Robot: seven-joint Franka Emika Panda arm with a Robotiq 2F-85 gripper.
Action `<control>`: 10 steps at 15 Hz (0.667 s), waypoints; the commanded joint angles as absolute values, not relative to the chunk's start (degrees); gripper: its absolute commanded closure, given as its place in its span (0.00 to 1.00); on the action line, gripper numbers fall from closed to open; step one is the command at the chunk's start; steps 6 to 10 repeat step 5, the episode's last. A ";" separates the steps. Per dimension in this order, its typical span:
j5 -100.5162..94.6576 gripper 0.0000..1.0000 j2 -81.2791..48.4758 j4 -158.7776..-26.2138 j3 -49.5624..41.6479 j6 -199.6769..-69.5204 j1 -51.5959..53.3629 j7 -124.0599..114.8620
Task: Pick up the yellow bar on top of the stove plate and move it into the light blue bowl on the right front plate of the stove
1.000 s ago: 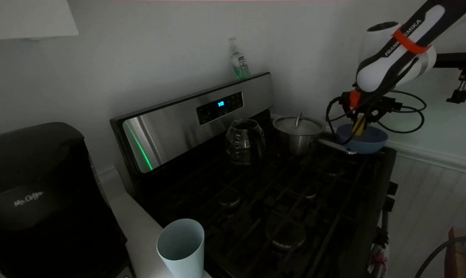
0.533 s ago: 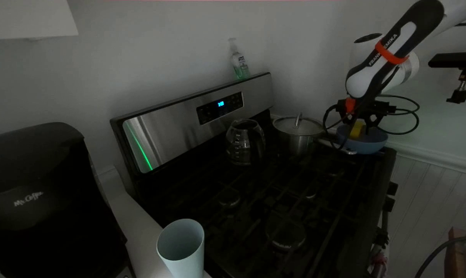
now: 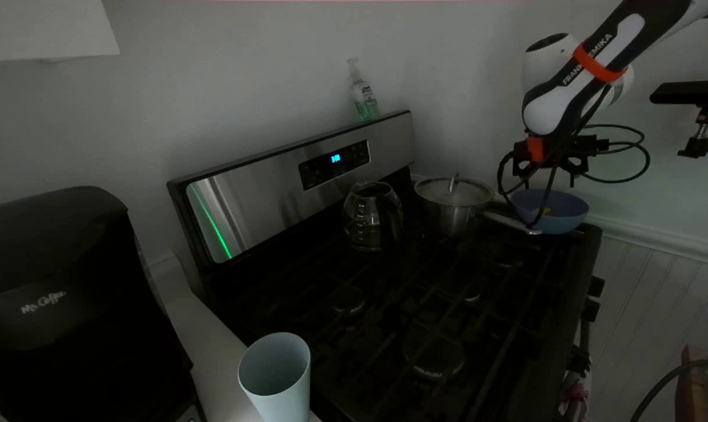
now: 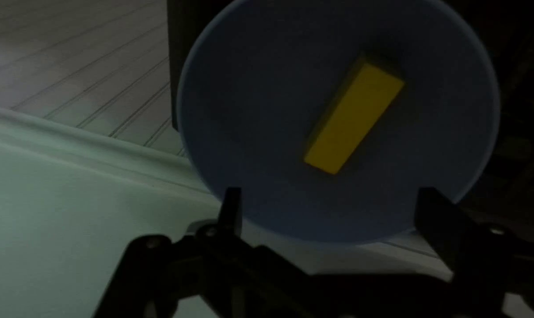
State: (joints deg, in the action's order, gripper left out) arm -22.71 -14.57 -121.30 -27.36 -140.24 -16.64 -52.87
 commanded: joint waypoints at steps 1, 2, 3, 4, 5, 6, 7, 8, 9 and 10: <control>-26.13 0.00 -4.06 -127.35 -26.68 -136.56 -15.76 -44.33; -26.72 0.00 -0.65 -129.81 -26.24 -136.61 -15.73 -42.19; -27.02 0.00 2.03 -131.71 -25.59 -136.70 -15.87 -39.73; -27.26 0.00 4.73 -133.86 -24.71 -137.08 -15.99 -37.71; -25.22 0.00 -3.33 -127.22 -24.57 -137.01 -17.20 -41.04; -25.22 0.00 -3.33 -127.22 -24.57 -137.01 -17.20 -41.04; -25.22 0.00 -3.33 -127.22 -24.57 -137.01 -17.20 -41.04; -25.22 0.00 -3.33 -127.22 -24.57 -137.01 -17.20 -41.04; -25.22 0.00 -3.33 -127.22 -24.57 -137.01 -17.20 -41.04; -25.22 0.00 -3.33 -127.22 -24.57 -137.01 -17.20 -41.04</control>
